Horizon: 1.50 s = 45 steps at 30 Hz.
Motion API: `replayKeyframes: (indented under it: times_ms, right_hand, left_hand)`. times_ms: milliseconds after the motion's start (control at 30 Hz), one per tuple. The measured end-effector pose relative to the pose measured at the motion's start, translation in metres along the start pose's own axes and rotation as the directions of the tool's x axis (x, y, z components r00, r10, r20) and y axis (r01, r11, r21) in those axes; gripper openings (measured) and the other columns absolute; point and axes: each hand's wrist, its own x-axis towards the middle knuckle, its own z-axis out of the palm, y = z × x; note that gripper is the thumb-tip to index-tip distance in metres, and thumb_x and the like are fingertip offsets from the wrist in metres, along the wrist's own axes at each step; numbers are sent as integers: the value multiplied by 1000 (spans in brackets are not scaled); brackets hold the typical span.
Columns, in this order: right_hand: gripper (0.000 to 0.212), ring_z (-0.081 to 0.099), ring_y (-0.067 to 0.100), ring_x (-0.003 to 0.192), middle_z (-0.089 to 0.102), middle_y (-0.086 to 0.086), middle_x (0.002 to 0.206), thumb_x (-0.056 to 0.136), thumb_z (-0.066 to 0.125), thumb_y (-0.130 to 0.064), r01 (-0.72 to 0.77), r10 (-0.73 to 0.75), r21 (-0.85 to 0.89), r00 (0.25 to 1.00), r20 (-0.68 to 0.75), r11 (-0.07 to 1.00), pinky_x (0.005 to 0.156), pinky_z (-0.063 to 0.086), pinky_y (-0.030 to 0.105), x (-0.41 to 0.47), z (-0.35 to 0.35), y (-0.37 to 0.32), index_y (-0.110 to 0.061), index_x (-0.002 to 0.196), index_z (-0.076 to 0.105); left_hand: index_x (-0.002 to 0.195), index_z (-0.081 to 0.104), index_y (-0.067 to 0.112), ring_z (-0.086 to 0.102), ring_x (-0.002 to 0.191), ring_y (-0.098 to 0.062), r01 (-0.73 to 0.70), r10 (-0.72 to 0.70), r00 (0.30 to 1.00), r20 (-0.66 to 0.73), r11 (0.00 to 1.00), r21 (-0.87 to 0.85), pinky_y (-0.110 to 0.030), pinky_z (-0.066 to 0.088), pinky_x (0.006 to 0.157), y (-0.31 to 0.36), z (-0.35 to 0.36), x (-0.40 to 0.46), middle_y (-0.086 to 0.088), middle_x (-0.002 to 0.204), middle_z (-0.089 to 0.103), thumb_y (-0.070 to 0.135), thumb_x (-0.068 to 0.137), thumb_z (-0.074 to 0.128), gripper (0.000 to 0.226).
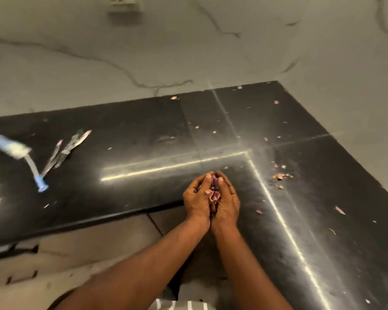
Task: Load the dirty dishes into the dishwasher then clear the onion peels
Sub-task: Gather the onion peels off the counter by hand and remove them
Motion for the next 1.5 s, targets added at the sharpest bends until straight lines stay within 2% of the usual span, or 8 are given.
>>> replayKeyframes:
  times_ms: [267,433,600,1033,1167,1267,1333,1500]
  right_hand:
    - [27,74,29,99,74,24,114,92,70,0,-335,371,-196,909,193,922,89,62,35,-90,21,113,4,119,71]
    - [23,75,29,95,75,22,111,94,67,1,-408,515,-391,828,222,825,79,62,33,-147,26,182,0,116,73]
    - [18,72,31,96,77,17,101,97,65,-3,-435,614,-564,770,171,702,76,62,33,-198,33,247,-4,112,74]
    - [42,62,42,126,67,25,131,98,60,-30,-652,864,-701,493,-100,290,114,45,55,-344,15,437,-1,127,71]
    - [44,69,40,114,73,23,121,96,57,-35,-675,868,-709,459,-187,204,112,47,51,-369,5,472,-4,121,75]
    - [56,64,37,124,70,18,129,86,68,-42,-663,838,-721,498,-221,204,117,42,51,-379,-3,493,-8,131,69]
    - [64,63,37,128,67,17,135,78,76,-41,-668,827,-717,507,-243,199,118,41,50,-375,-15,511,-10,134,68]
    - [55,65,37,123,72,14,128,87,68,-44,-715,784,-674,522,-335,187,113,46,50,-384,-9,527,-12,132,70]
  left_hand:
    - [109,74,0,75,95,-34,-153,80,934,-349,970,-187,-43,63,86,50,-143,-35,-17,100,78,7,93,74,17]
    - [109,71,-3,72,94,-35,-235,88,844,-529,947,-217,-52,57,98,70,-226,-54,-25,105,75,2,93,73,17]
    - [102,74,6,74,85,-30,-271,93,742,-664,948,-170,-42,63,82,89,-307,-71,-16,91,78,-1,90,74,13]
    - [99,78,38,76,92,-12,-47,112,594,-796,993,105,-34,62,85,106,-553,-113,11,92,78,32,98,67,13]
    - [105,74,39,67,94,1,82,223,590,-776,939,333,-19,54,88,116,-596,-127,20,96,72,27,106,52,25]
    - [117,72,33,68,106,-5,89,280,690,-668,882,462,-28,54,95,112,-617,-123,17,109,72,19,105,51,28]
    - [115,73,36,64,111,-2,118,327,644,-692,851,512,-27,50,101,107,-628,-117,26,111,69,16,101,53,31]
    - [106,74,46,61,119,-14,132,-59,652,-756,991,36,-38,50,108,109,-652,-113,10,123,67,42,91,60,21]
